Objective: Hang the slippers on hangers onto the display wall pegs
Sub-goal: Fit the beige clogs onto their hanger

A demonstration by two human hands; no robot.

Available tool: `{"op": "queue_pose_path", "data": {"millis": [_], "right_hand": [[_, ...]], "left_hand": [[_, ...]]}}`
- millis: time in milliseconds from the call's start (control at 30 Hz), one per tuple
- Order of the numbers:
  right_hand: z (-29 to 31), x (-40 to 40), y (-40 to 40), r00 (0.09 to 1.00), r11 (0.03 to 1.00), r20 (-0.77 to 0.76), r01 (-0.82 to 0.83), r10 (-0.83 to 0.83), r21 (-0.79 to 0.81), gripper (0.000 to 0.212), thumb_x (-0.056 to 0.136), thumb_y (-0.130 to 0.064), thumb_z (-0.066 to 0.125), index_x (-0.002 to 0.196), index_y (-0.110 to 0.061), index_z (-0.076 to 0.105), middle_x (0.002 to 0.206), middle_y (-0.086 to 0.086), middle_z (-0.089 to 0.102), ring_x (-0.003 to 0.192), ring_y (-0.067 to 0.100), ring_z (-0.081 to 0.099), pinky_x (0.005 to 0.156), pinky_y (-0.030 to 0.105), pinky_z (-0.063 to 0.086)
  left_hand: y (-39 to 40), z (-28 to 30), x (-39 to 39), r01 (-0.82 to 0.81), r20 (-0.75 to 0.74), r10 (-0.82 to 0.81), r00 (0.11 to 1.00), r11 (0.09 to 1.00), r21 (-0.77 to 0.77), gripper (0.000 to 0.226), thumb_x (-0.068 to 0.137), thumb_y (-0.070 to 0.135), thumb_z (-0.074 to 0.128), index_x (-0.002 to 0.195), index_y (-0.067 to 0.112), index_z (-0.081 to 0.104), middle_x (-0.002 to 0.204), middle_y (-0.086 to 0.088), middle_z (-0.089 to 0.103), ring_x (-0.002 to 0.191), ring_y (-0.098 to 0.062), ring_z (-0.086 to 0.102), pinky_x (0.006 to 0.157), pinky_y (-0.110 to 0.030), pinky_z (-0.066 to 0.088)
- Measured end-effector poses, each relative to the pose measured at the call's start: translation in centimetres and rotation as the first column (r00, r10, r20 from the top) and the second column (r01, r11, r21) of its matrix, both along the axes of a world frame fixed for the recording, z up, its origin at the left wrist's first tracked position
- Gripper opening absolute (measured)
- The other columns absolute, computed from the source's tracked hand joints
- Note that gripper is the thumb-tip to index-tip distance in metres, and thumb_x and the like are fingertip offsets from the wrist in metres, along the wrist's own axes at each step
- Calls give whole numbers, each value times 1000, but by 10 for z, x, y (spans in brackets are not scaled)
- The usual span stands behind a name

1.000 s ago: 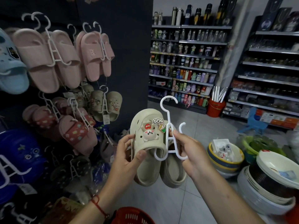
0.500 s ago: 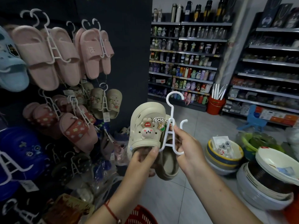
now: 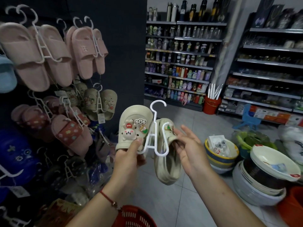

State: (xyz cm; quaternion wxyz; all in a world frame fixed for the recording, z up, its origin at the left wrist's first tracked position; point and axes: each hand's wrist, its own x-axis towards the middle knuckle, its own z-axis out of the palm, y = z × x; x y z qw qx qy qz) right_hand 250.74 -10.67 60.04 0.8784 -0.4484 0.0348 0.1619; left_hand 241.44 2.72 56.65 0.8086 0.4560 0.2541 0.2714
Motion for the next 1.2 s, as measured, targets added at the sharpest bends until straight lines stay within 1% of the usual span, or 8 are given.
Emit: {"op": "queue_pose_path", "data": {"millis": [133, 300, 467, 567, 700, 767, 933, 1200], "right_hand": [[5, 13, -3, 996, 996, -4, 85, -85, -7, 44, 90, 19, 51, 123, -8, 60, 111, 16, 68, 102, 27, 69, 92, 38, 57], [14, 18, 7, 989, 991, 70, 131, -131, 8, 36, 91, 17, 54, 110, -12, 63, 103, 11, 68, 91, 18, 71, 89, 33, 59], [10, 2, 19, 973, 983, 203, 138, -112, -122, 31, 91, 11, 59, 102, -16, 68, 97, 5, 71, 86, 13, 69, 83, 28, 58], [3, -4, 19, 937, 957, 337, 180, -95, -230, 31, 91, 7, 62, 106, -20, 70, 100, 2, 74, 93, 13, 72, 84, 27, 58], [-1, -11, 16, 827, 864, 561, 294, -15, -410, 29, 91, -2, 65, 106, -27, 70, 98, -7, 74, 92, 4, 70, 82, 25, 57], [-4, -10, 13, 808, 838, 589, 310, 17, -449, 31, 91, -4, 65, 105, -31, 70, 96, -9, 73, 89, 5, 69, 81, 29, 59], [-12, -7, 9, 792, 803, 606, 314, 73, -507, 32, 92, -9, 66, 109, -36, 69, 98, -12, 73, 92, 6, 69, 86, 37, 60], [-20, -22, 9, 659, 703, 707, 373, 258, -605, 36, 95, -10, 62, 107, -44, 64, 99, -23, 69, 97, -8, 63, 81, 12, 50]], "left_hand": [[-3, -8, -10, -10, -18, 11, 1000, 998, 58, 25, 92, 15, 70, 116, 13, 68, 104, -14, 76, 94, -34, 73, 60, -29, 58], [-19, -18, -14, -26, -23, 33, 999, 972, 233, 21, 89, 7, 72, 104, 20, 73, 98, -1, 78, 93, -28, 74, 74, -43, 62], [-19, -12, -11, -95, 28, 90, 996, 964, 250, 24, 89, 4, 71, 98, 26, 71, 91, 19, 76, 83, 1, 71, 59, -11, 52], [-17, -10, -9, -98, 41, 91, 995, 967, 234, 27, 90, 1, 68, 94, 28, 69, 83, 22, 75, 75, 9, 68, 54, -6, 48], [-10, -16, -4, -125, -20, 130, 991, 979, 161, 19, 88, 7, 71, 95, 24, 73, 95, 5, 77, 83, -10, 74, 57, -19, 55], [-11, -18, -3, -109, -48, 117, 992, 984, 141, 16, 88, 8, 71, 96, 22, 74, 96, -1, 77, 86, -22, 74, 59, -27, 57], [-10, -22, -3, -60, -129, 80, 988, 987, 151, 7, 87, 10, 71, 92, 13, 76, 83, -6, 77, 74, -26, 72, 51, -26, 53], [-6, -32, 6, -81, -121, 77, 990, 996, -32, 9, 88, 14, 71, 96, 16, 76, 94, -9, 78, 84, -26, 74, 71, -36, 59]]}}
